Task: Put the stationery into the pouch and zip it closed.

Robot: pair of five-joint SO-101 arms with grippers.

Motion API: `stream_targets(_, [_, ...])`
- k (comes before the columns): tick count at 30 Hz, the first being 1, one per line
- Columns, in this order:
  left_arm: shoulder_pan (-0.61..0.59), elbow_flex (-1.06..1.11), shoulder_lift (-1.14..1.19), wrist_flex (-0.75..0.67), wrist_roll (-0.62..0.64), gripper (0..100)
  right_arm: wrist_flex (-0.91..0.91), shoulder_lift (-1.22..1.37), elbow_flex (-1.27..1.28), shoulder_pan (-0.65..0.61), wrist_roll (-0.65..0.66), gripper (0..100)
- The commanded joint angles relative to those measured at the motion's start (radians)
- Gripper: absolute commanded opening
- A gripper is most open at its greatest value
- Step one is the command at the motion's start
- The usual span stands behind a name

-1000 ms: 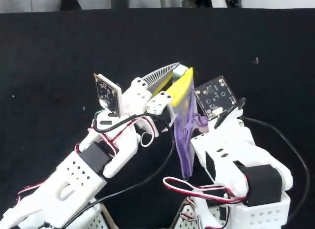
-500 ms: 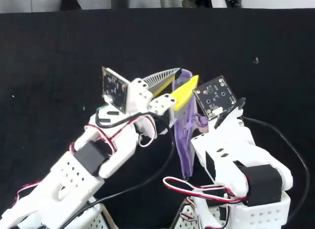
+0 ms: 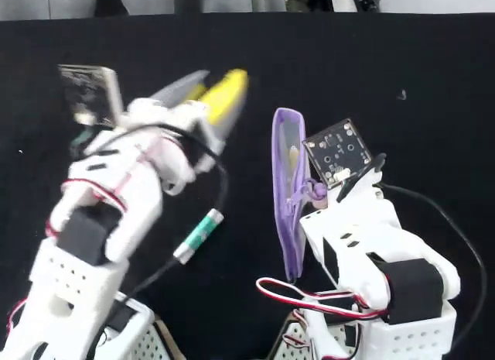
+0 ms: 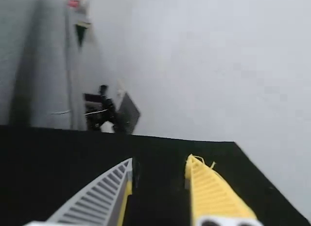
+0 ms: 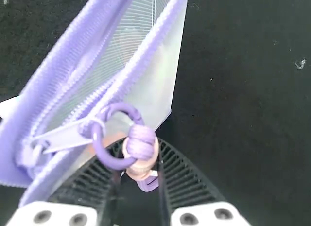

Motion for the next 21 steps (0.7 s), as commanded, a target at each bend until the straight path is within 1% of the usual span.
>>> stream_targets(1, [-0.147, -0.094, 0.051, 0.183, -0.057, 18, 0.002, -0.004, -0.004, 0.012, 0.008, 1.1])
stream_targets(6, [-0.151, -0.068, 0.141, 0.371, -0.219, 18, 0.002, -0.004, -0.004, 0.012, 0.008, 1.1])
stream_targets(9, [-0.120, 0.016, 0.178, 0.407, -0.313, 18, 0.002, -0.004, -0.004, 0.012, 0.008, 1.1])
stream_targets(11, [-0.087, 0.110, 0.198, 0.408, -0.408, 18, 0.002, -0.004, -0.004, 0.012, 0.008, 1.1])
stream_targets(13, [-0.045, 0.219, 0.226, 0.385, -0.479, 18, 0.002, -0.004, -0.004, 0.012, 0.008, 1.1])
stream_targets(15, [-0.012, 0.320, 0.256, 0.331, -0.519, 18, 0.002, -0.004, -0.004, 0.012, 0.008, 1.1])
stream_targets(18, [0.007, 0.433, 0.304, 0.229, -0.526, 18, 0.002, -0.004, -0.004, 0.012, 0.008, 1.1])
stream_targets(21, [0.008, 0.495, 0.371, 0.127, -0.543, 18, 0.002, -0.004, -0.004, 0.012, 0.008, 1.1])
